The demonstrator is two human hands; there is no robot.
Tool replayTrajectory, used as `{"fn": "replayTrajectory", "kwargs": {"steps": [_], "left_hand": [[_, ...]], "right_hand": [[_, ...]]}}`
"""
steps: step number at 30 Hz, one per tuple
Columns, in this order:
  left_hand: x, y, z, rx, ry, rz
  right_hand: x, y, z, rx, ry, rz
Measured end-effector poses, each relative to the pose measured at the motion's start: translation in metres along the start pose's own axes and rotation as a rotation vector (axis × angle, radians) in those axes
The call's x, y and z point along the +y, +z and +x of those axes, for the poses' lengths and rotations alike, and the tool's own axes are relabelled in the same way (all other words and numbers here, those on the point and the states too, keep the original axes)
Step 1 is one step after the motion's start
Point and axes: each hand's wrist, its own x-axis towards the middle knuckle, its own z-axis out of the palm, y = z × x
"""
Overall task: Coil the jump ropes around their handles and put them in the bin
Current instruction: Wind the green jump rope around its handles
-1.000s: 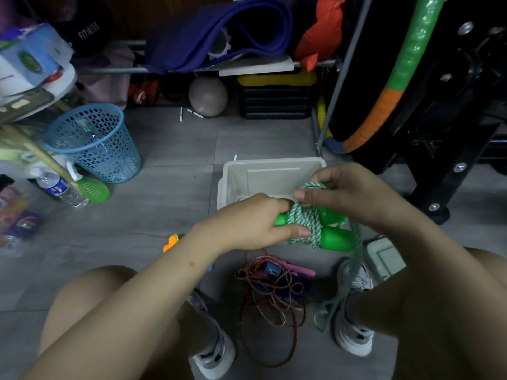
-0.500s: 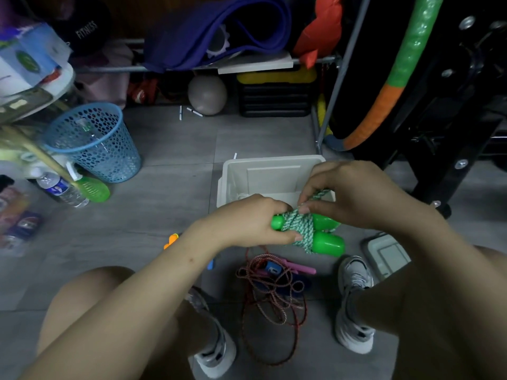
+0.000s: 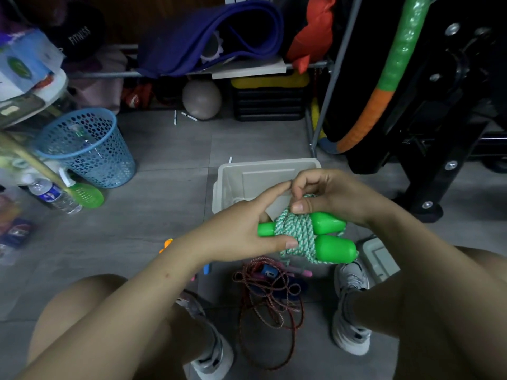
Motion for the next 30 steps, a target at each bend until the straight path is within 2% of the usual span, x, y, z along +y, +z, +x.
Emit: {"fn": "replayTrajectory", "kwargs": {"steps": [5,11,16,20,23,26,30], "left_hand": [[-0.006,-0.005,-0.001,-0.015,0.021,-0.351],[-0.015,-0.01,-0.002,-0.016,-0.021,-0.538],[-0.018,-0.017,0.0,0.024,-0.056,-0.676],[-0.016,-0.018,0.0,0.042,-0.075,-0.728],[-0.014,-0.018,0.002,0.081,-0.103,-0.761],[-0.013,-0.019,0.002,0.09,-0.1,-0.781],[-0.01,-0.017,0.003,0.129,-0.108,-0.888]], "right_hand": [[0.001,-0.002,-0.006,0.003,0.027,0.023],[0.005,-0.001,-0.011,-0.031,0.189,0.382],[0.014,-0.002,-0.011,-0.212,0.116,0.721],[0.018,0.0,-0.009,-0.389,0.007,0.819],[0.019,0.0,-0.008,-0.343,0.034,0.855],[0.026,-0.001,-0.009,-0.156,0.107,0.845],[0.023,0.007,-0.007,-0.181,0.018,0.834]]}}
